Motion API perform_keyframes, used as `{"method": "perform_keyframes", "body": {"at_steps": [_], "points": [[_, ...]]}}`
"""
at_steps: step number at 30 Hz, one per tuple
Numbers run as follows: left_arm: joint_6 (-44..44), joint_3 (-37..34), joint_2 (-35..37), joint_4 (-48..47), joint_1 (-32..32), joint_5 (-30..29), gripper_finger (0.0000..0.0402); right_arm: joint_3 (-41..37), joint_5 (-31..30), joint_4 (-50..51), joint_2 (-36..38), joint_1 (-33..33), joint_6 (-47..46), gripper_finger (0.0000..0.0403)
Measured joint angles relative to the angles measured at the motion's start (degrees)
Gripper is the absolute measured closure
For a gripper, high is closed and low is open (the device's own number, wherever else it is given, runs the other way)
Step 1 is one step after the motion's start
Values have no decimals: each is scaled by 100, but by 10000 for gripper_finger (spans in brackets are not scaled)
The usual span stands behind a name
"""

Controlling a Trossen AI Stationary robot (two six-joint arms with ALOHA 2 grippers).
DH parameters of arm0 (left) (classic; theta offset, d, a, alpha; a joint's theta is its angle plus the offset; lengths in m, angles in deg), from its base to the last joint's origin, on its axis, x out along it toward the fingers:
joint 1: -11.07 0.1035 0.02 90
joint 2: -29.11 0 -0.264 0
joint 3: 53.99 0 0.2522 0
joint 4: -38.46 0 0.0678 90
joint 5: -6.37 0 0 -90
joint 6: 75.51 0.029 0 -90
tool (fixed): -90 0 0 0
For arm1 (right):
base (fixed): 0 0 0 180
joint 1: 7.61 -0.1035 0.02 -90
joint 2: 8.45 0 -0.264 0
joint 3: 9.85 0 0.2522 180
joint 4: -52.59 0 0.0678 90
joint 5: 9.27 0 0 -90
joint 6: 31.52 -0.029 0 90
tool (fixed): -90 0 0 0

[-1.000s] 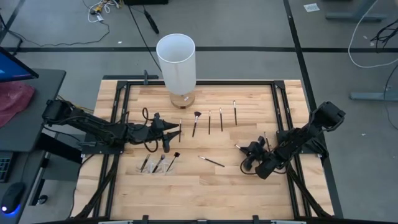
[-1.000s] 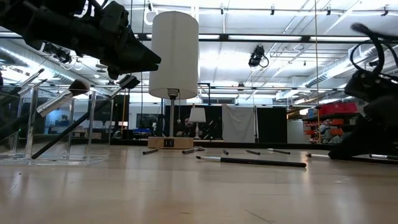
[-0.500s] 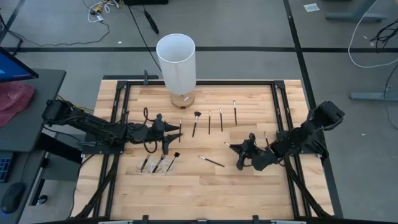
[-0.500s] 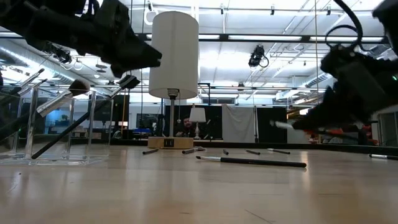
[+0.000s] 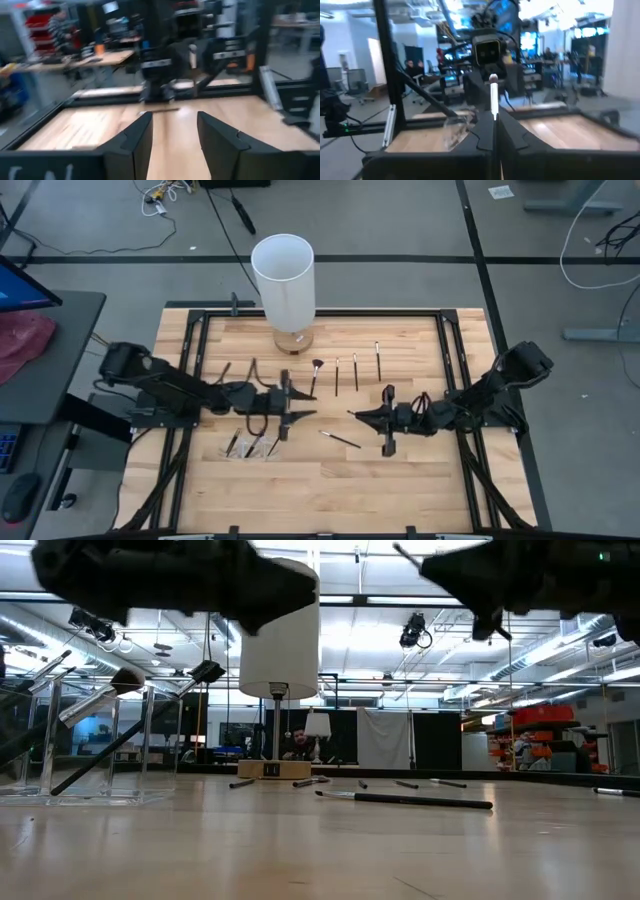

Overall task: Put items in baskets/containers
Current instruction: Put the foundation brush in the transparent organizer

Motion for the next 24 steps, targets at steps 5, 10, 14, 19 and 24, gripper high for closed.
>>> {"method": "perform_keyframes", "body": {"at_steps": [5, 10, 14, 19, 24], "points": [[659, 942, -639, -121, -3, 1075, 201, 491, 373, 369, -39, 45, 396, 397], [796, 1625, -948, -438, -23, 1485, 169, 794, 520, 465, -72, 45, 768, 397], [936, 1752, -975, -319, -118, 1308, 173, 810, 527, 476, -72, 45, 869, 397], [965, 1844, -997, -48, -213, 1184, 206, 810, 710, 502, -72, 45, 850, 397], [990, 1909, -1014, -60, -261, 1164, 251, 810, 730, 504, -72, 45, 851, 397]]}}
